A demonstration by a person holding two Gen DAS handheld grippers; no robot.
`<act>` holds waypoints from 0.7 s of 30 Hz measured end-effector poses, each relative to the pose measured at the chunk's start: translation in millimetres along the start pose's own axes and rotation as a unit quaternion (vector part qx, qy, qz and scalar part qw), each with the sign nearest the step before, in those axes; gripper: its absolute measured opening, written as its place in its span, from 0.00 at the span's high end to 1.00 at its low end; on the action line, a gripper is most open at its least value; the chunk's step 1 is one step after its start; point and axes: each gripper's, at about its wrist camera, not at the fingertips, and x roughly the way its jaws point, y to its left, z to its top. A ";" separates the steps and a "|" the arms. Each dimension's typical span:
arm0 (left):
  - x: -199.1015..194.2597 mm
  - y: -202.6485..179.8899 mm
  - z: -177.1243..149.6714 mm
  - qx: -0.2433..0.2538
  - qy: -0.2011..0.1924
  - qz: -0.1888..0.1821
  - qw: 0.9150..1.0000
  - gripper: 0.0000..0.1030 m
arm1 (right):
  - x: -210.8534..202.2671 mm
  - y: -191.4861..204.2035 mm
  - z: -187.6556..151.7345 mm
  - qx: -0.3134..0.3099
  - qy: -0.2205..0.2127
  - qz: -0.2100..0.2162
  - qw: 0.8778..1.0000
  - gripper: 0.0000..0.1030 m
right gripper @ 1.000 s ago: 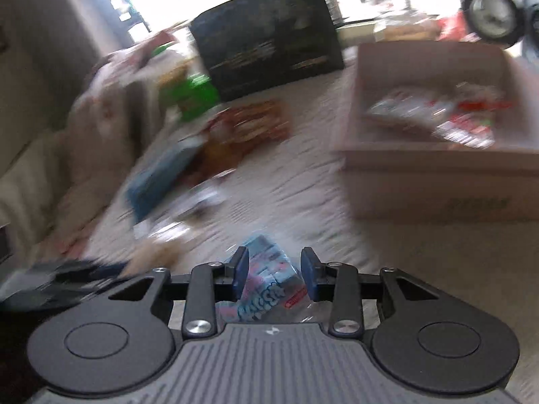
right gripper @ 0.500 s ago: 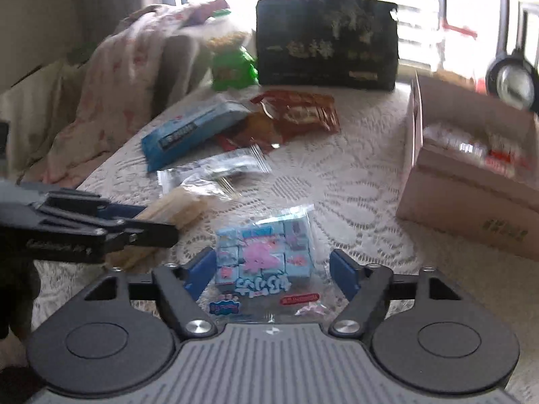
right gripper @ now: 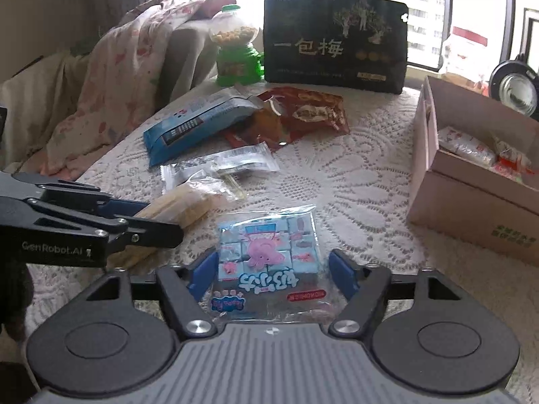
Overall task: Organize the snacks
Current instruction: 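Carry the grain bar pack and candy bag into the pink box and open both tools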
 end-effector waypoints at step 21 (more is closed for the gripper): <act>3.7 -115.7 43.7 0.037 -0.021 -0.157 0.987 0.68 | -130.0 -83.9 -31.8 0.072 -0.083 -0.100 0.989 0.42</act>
